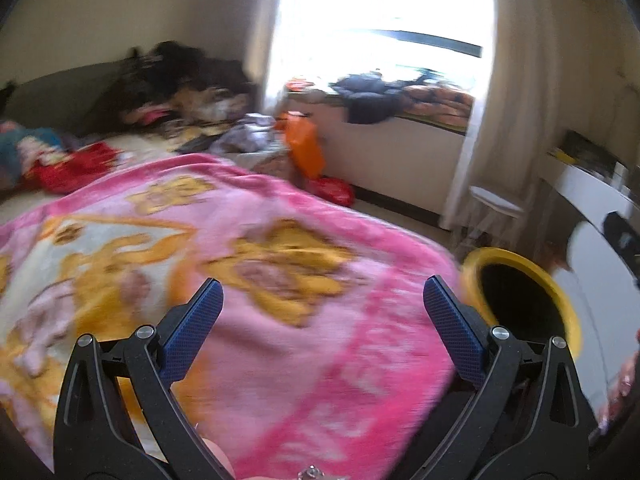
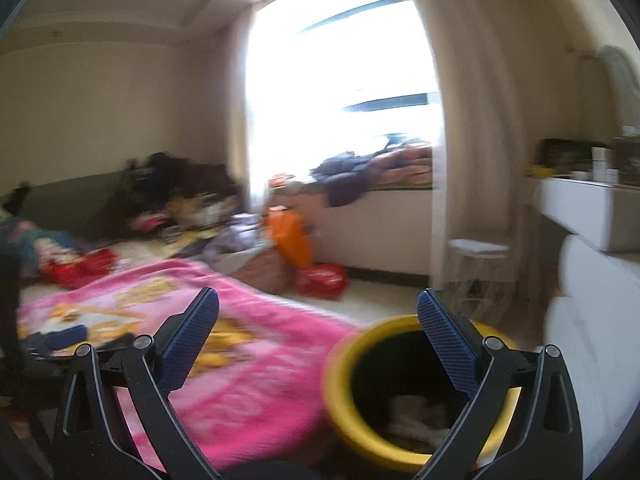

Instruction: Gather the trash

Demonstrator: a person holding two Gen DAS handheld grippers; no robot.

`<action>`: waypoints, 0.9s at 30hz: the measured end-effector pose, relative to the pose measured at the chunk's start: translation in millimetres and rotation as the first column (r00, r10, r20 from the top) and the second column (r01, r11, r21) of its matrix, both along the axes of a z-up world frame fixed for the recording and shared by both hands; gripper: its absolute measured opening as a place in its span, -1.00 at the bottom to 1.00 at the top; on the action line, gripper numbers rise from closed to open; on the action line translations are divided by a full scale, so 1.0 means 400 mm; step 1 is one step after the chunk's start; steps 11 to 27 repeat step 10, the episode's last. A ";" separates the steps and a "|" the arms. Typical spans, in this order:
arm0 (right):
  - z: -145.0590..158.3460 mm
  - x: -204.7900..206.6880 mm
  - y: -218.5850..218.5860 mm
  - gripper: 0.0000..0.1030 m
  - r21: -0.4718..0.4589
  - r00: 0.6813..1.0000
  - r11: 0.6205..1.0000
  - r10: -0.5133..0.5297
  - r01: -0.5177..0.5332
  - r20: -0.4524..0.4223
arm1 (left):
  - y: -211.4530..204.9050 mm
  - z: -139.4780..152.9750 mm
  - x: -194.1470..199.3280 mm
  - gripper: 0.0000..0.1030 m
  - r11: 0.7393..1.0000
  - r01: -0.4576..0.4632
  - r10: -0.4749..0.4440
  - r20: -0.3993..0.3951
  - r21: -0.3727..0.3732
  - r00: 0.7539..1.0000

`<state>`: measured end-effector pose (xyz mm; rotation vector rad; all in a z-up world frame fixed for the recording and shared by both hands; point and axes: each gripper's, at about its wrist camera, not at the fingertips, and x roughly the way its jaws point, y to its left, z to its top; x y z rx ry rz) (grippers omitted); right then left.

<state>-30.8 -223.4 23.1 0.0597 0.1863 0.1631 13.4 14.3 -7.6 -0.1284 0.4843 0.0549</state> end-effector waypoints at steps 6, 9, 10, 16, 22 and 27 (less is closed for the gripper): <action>0.012 0.052 0.422 0.88 -0.042 0.871 0.879 0.464 -0.475 -0.162 | 0.375 -0.070 -0.083 0.79 0.918 -0.397 0.395 -0.155 0.021 0.906; -0.052 0.078 0.665 0.88 -0.005 0.709 0.746 0.630 -0.666 -0.317 | 0.544 -0.135 -0.132 0.79 0.816 -0.571 0.573 -0.248 0.089 0.781; -0.076 0.084 0.724 0.88 0.001 0.674 0.722 0.646 -0.692 -0.358 | 0.609 -0.168 -0.149 0.79 0.779 -0.618 0.618 -0.295 0.103 0.729; -0.076 0.084 0.724 0.88 0.001 0.674 0.722 0.646 -0.692 -0.358 | 0.609 -0.168 -0.149 0.79 0.779 -0.618 0.618 -0.295 0.103 0.729; -0.076 0.084 0.724 0.88 0.001 0.674 0.722 0.646 -0.692 -0.358 | 0.609 -0.168 -0.149 0.79 0.779 -0.618 0.618 -0.295 0.103 0.729; -0.076 0.084 0.724 0.88 0.001 0.674 0.722 0.646 -0.692 -0.358 | 0.609 -0.168 -0.149 0.79 0.779 -0.618 0.618 -0.295 0.103 0.729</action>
